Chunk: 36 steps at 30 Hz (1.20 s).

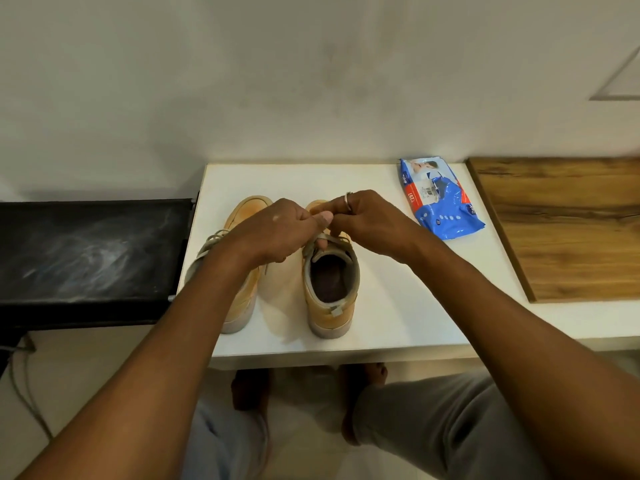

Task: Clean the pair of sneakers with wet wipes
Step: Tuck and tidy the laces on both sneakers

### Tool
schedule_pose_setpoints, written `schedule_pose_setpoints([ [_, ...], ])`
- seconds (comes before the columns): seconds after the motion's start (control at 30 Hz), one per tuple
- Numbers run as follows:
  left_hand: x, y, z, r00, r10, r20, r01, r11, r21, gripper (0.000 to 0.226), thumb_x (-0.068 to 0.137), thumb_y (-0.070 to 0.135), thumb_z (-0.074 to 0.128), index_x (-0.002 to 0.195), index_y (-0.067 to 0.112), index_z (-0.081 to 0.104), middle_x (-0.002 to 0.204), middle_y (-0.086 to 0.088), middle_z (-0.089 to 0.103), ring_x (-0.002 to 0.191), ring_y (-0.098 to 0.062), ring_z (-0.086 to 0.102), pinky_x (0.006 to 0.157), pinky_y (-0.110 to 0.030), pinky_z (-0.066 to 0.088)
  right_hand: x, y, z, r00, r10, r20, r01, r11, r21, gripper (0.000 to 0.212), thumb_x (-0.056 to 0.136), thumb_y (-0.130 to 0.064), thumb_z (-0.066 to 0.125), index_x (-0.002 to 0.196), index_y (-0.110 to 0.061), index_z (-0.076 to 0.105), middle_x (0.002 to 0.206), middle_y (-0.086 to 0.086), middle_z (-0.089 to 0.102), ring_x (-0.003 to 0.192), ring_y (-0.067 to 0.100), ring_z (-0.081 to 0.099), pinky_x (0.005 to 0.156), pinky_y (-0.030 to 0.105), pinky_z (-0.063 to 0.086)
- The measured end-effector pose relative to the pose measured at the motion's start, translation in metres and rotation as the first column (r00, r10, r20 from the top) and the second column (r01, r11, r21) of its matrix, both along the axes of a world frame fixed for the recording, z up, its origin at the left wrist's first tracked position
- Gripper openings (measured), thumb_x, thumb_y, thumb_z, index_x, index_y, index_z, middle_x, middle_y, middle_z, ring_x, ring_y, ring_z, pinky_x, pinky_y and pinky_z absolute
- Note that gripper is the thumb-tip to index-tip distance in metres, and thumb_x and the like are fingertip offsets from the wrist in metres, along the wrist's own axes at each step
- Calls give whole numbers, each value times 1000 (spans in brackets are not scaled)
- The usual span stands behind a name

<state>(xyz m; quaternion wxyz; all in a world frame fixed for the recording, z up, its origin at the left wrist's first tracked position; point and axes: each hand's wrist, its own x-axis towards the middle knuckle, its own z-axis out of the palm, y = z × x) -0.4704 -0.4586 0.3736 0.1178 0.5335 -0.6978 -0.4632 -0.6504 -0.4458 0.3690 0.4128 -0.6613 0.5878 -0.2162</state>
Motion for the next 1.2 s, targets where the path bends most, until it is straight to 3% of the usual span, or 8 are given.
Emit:
schedule_pose_setpoints([
  [0.13,8,-1,3,999,-2,-48,3,1000,17,39,91,51,56,75,22,76,61,-2,45,53,-16,35,50,-30,34,-3,1,0,998,55,-45,-48,989,142,39,95,-33,52,99,2,68,97,22,63,83,22,55,75,32,46],
  [0.3,12,0,0,999,35,5,-35,993,-110,48,89,53,58,77,8,69,48,7,39,41,-9,34,51,-26,34,-5,3,5,989,120,-87,-104,981,164,41,84,-49,59,93,-11,73,101,16,66,92,25,61,89,44,50],
  [0.5,1,3,0,996,90,6,-87,970,-228,31,90,49,59,83,25,76,76,5,71,75,-12,65,68,-25,48,-2,2,1,966,79,-244,-75,997,28,37,81,-50,71,94,-16,68,87,4,66,80,19,62,66,29,48],
  [0.6,-2,3,-2,994,108,25,-99,963,-252,32,91,49,57,81,25,75,76,1,70,74,-11,63,67,-25,48,-6,0,-1,952,51,-302,-78,994,-77,33,83,-52,68,86,-20,63,77,-4,60,72,13,56,59,24,42],
  [0.7,-4,3,-6,988,147,39,-131,954,-271,40,92,50,54,78,18,73,63,-5,61,60,-16,52,59,-31,45,-9,-1,2,955,28,-294,-72,987,-142,37,89,-48,63,101,-15,72,86,-3,67,77,12,62,67,28,52],
  [0.83,-5,4,-7,982,178,60,-154,946,-286,50,93,51,52,81,7,71,59,-5,49,55,-15,43,54,-27,34,-11,-1,3,957,30,-288,-71,989,-133,39,91,-49,58,99,-14,73,84,-1,71,77,14,66,78,41,57],
  [1.07,0,2,-7,964,243,109,-207,941,-266,35,95,44,54,86,18,77,79,-6,70,75,-22,62,58,-24,39,-27,-3,7,961,-23,-274,2,997,-76,35,96,-44,55,88,-17,75,80,-5,72,69,11,68,68,24,51],
  [1.2,5,-2,-17,929,283,240,-221,942,-254,36,93,42,57,82,14,77,80,-5,66,63,-10,51,55,-22,35,-42,-3,5,957,-15,-291,33,998,58,36,94,-42,58,85,-13,76,75,-1,73,70,16,69,72,29,55],
])
